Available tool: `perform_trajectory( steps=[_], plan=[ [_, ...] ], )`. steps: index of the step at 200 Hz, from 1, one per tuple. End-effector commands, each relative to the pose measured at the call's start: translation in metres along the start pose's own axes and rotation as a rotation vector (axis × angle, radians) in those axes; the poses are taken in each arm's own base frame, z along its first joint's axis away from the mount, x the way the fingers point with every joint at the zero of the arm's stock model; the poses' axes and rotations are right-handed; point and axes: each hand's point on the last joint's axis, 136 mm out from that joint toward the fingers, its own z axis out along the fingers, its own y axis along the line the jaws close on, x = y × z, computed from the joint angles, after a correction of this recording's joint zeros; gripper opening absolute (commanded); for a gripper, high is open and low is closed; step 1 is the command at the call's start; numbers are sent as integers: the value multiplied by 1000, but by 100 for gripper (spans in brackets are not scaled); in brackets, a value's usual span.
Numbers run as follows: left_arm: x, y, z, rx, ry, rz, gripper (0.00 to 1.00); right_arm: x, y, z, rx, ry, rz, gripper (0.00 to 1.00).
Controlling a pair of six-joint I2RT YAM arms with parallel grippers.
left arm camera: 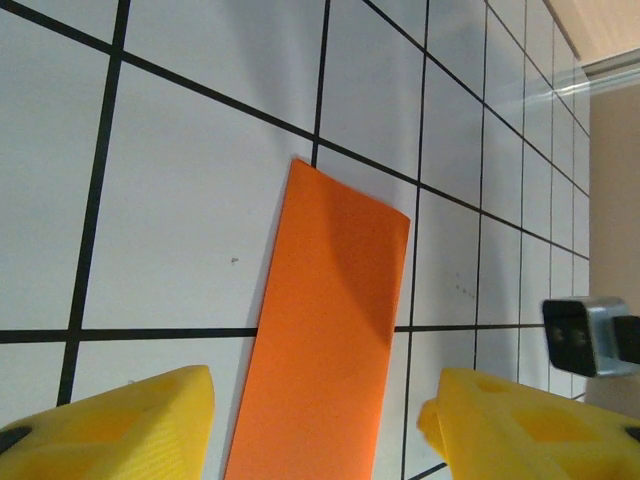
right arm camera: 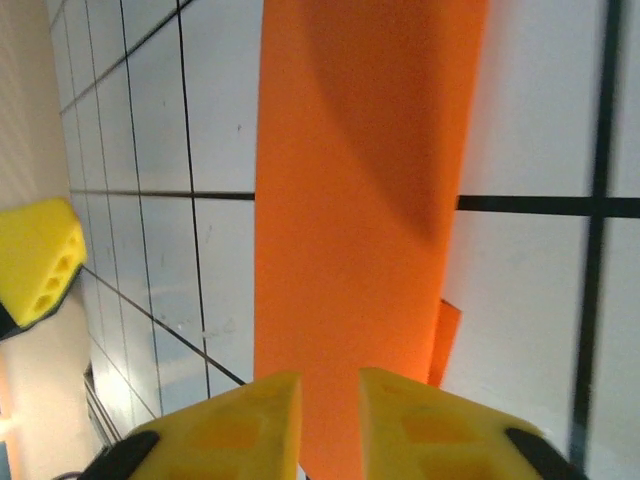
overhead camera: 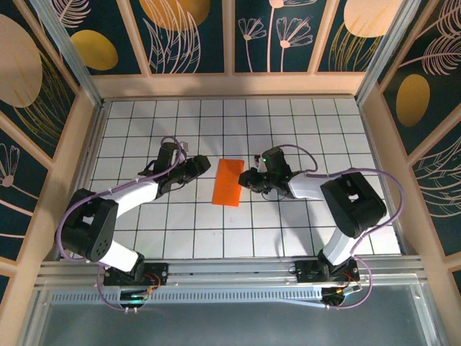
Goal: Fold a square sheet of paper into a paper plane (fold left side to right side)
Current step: Turn over the paper at the center of the table, then third fold the triangle at the center of the table.
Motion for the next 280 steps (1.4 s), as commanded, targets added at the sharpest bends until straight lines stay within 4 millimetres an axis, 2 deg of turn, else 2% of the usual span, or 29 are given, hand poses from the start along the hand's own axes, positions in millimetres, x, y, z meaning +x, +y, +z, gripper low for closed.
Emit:
perform_trajectory(
  steps=[1,27,51,110,149,194,243,278,280],
  plan=[
    [-6,-16,-4,72,-18,5,61,-11,20,9,-51,-20,-16,13],
    [-6,-12,-1,57,-16,2,61,-11,11,15,-12,-14,-15,4],
    [-7,-11,1,46,-15,4,61,-11,1,17,41,-12,-20,1],
    [-7,-9,1,30,-14,8,61,-5,-24,24,127,10,-20,0],
    [-7,4,1,-24,-26,38,61,-1,-47,25,201,34,-50,0],
    [16,9,14,11,87,40,53,3,-63,23,229,78,-113,0],
    [42,16,32,24,190,17,46,4,-62,24,215,96,-160,0],
    [57,11,43,19,236,52,44,2,-59,25,207,93,-159,0],
    [61,16,46,4,248,48,43,3,-59,25,207,95,-160,0]
  ],
)
